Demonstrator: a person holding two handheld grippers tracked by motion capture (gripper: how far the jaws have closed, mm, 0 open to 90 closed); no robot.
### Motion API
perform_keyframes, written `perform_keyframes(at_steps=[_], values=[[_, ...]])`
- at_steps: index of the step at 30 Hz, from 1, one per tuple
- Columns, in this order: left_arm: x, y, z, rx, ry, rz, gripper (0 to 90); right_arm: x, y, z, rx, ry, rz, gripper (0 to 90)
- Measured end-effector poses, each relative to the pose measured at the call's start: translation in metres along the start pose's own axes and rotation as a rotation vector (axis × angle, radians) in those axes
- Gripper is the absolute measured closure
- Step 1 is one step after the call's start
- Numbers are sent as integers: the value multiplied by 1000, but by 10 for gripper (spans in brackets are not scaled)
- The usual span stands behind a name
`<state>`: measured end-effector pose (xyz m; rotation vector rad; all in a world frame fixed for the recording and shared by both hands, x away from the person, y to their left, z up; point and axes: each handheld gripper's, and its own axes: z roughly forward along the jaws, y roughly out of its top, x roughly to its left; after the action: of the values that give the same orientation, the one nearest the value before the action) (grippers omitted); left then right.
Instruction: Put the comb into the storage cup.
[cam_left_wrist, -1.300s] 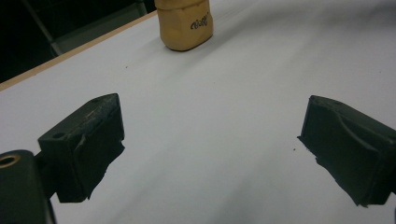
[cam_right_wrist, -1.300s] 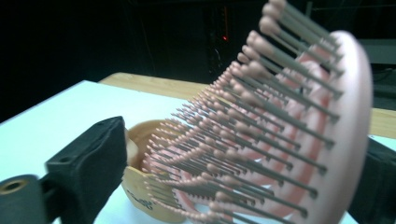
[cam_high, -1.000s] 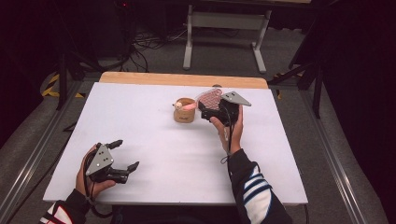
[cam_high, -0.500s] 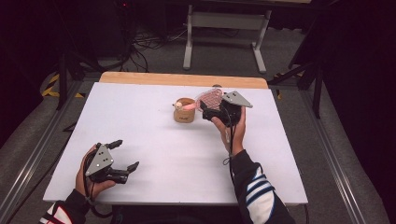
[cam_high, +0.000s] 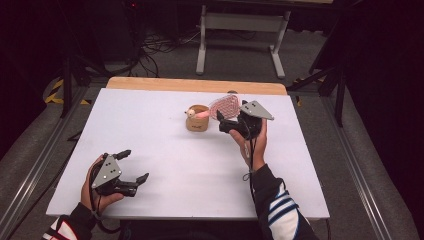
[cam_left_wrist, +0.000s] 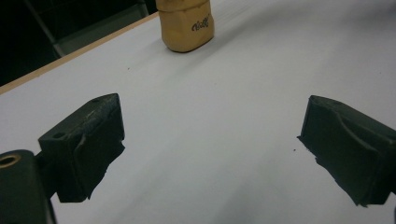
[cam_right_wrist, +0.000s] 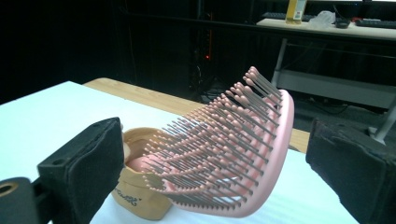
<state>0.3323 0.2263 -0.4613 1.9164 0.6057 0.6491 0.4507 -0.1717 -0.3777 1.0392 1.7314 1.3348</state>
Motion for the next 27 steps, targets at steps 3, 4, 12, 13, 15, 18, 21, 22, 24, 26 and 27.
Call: perform_keyframes(at_steps=[3, 4, 12, 13, 15, 18, 21, 22, 24, 26, 27], values=[[0, 0, 0, 0, 0, -1, 72, 2, -1, -3, 0, -12, -18, 49], [0, 0, 0, 0, 0, -1, 71, 2, -2, -4, -3, -8, -16, 49], [0, 0, 1, 3, 0, -1, 72, 6, -3, -11, -13, 2, -43, 49], [0, 0, 1, 2, 0, 0, 71, 7, -3, -12, -15, 0, -44, 49], [0, 0, 1, 2, 0, 0, 71, 7, -3, -14, -21, 4, -41, 49], [0, -1, 1, 7, -1, -1, 71, 8, -3, -16, -18, -1, -52, 50], [0, -1, 1, 7, -3, 1, 71, 8, -2, -18, -11, -1, -47, 53], [0, -1, 1, 6, -2, 1, 72, 8, -2, -19, -12, 1, -45, 53], [0, 0, 1, 5, -3, 1, 71, 7, -2, -22, -17, 8, -46, 53], [0, -1, 1, 7, -3, 2, 71, 8, -1, -24, -20, -1, -51, 54], [0, 0, 1, 10, -2, 4, 72, 8, -1, -26, -18, -6, -59, 54]])
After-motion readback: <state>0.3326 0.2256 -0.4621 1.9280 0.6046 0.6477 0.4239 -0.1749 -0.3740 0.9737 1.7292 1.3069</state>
